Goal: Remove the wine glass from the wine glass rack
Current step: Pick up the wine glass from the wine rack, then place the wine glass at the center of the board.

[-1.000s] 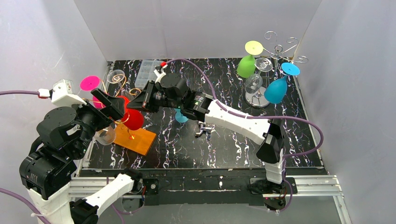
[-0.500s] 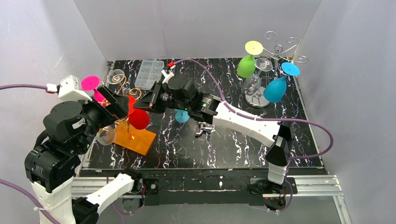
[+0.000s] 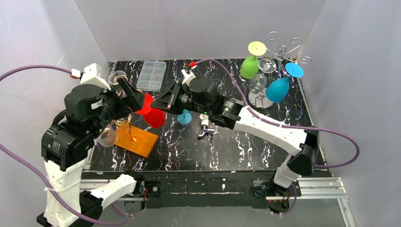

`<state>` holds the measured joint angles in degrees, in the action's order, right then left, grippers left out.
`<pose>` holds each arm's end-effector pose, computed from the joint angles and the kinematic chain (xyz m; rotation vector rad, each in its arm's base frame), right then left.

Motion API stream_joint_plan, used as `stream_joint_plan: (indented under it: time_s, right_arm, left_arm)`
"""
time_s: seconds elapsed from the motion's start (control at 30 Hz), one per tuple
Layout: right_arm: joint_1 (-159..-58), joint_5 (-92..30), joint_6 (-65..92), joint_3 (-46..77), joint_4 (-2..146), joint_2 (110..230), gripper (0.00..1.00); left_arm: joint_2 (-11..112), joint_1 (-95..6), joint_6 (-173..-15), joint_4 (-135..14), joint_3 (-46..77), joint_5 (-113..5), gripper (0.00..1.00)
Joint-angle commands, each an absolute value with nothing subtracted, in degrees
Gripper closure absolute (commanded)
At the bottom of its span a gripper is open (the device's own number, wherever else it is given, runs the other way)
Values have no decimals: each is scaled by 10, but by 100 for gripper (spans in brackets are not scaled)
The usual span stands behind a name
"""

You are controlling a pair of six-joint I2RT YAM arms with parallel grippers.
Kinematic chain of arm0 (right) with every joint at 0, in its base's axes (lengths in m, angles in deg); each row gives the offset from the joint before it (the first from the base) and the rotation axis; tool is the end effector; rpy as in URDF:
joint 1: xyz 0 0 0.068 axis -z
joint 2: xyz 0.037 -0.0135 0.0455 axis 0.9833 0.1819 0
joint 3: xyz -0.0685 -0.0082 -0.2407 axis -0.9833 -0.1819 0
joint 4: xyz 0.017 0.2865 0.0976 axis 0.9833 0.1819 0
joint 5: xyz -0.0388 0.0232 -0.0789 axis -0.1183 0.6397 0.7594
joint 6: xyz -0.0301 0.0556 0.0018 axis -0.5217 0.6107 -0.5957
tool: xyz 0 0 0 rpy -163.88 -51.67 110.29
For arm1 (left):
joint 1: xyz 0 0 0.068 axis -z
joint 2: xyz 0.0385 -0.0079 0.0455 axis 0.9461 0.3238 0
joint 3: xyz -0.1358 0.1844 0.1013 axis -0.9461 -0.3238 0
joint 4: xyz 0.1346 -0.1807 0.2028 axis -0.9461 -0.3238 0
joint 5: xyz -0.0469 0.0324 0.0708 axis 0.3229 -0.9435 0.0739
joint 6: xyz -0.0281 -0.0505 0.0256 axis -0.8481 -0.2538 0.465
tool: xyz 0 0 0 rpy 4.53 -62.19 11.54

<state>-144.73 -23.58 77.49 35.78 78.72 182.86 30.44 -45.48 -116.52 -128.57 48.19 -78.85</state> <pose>0.1868 0.4044 0.4120 0.1011 2.0053 1.6990 0.1331 -0.0483 0.5357 -0.3334 1.8420 -0.4501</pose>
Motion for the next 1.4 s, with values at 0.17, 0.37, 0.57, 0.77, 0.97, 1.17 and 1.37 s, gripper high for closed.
stream_joint_plan:
  time_s: [0.17, 0.37, 0.57, 0.77, 0.97, 1.17, 1.37]
  right_arm:
    - [-1396, -215, 765, 274, 782, 1693, 99]
    - [-1264, -354, 762, 272, 781, 1661, 99]
    - [-1186, -454, 756, 301, 783, 1665, 99]
    - [-1132, -515, 784, 284, 731, 1661, 99]
    - [-1100, -550, 807, 267, 682, 1654, 99]
    - [-1085, -571, 819, 258, 660, 1657, 99]
    - [-1083, -579, 825, 261, 644, 1665, 99]
  left_arm:
    - [375, -454, -1177, -1266, 529, -693, 12]
    - [452, -454, -1205, -1235, 587, -595, 18]
    - [519, -454, -1250, -1192, 632, -505, 31]
    - [557, -454, -1295, -1155, 633, -445, 40]
    - [575, -477, -1331, -1113, 625, -385, 45]
    - [589, -487, -1372, -1058, 604, -323, 52]
    - [598, -490, -1398, -1031, 586, -296, 61]
